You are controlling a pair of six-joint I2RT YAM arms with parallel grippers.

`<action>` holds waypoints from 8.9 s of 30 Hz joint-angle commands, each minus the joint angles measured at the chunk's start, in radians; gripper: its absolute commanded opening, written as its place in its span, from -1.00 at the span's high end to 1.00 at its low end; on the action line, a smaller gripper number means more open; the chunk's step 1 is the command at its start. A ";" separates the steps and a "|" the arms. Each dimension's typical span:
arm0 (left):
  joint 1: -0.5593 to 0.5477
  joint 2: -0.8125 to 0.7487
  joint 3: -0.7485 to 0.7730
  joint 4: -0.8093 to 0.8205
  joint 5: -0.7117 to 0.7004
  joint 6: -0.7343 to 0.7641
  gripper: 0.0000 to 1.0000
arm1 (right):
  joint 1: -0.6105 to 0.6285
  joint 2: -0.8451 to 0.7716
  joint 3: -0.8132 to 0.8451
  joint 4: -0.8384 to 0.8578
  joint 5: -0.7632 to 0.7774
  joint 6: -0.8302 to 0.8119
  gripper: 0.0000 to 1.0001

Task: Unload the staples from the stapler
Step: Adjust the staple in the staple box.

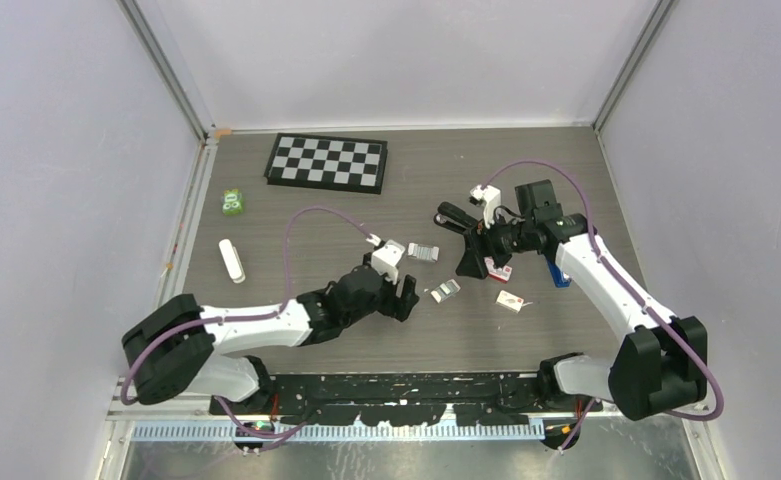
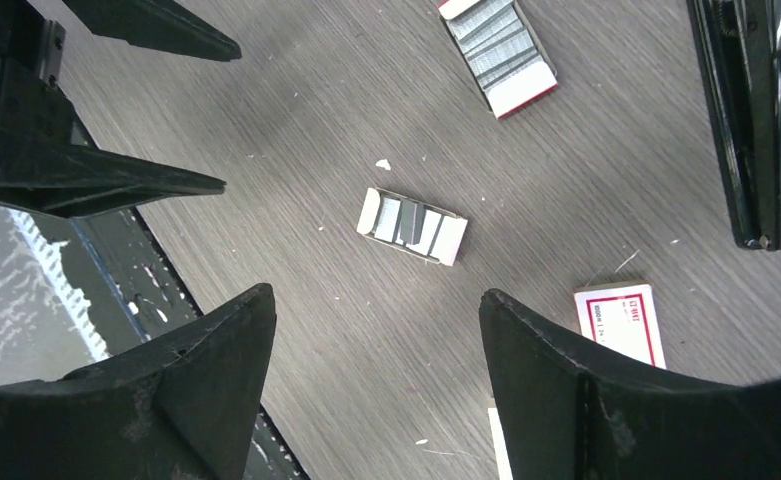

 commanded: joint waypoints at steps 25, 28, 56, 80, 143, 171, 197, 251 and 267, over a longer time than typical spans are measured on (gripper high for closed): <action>0.023 -0.150 -0.264 0.284 -0.018 -0.091 -0.99 | 0.208 -0.104 -0.044 -0.014 0.063 -0.513 -0.74; 0.026 -0.137 -0.278 0.315 -0.012 -0.109 -0.99 | 0.222 -0.095 -0.038 0.013 0.108 -0.470 -0.73; 0.030 0.019 -0.323 0.571 0.090 -0.264 -0.97 | 0.242 -0.005 -0.037 0.069 0.308 -0.246 -0.41; 0.030 -0.010 -0.350 0.571 0.069 -0.256 -0.97 | 0.248 0.021 -0.031 0.048 0.302 -0.258 -0.41; 0.030 0.096 -0.348 0.674 0.065 -0.319 -0.84 | 0.463 0.304 0.032 0.146 0.651 -0.092 0.63; 0.030 0.072 -0.356 0.669 0.076 -0.309 -0.84 | 0.473 0.312 0.046 0.134 0.591 -0.055 0.63; 0.030 0.028 -0.368 0.627 0.078 -0.313 -0.83 | 0.466 0.327 0.054 0.108 0.535 -0.046 0.59; 0.030 -0.192 -0.365 0.430 0.036 -0.264 -0.85 | 0.411 0.328 0.059 0.130 0.565 -0.007 0.74; 0.030 -0.126 -0.390 0.505 0.053 -0.290 -0.84 | 0.424 0.343 0.063 0.109 0.525 -0.026 0.75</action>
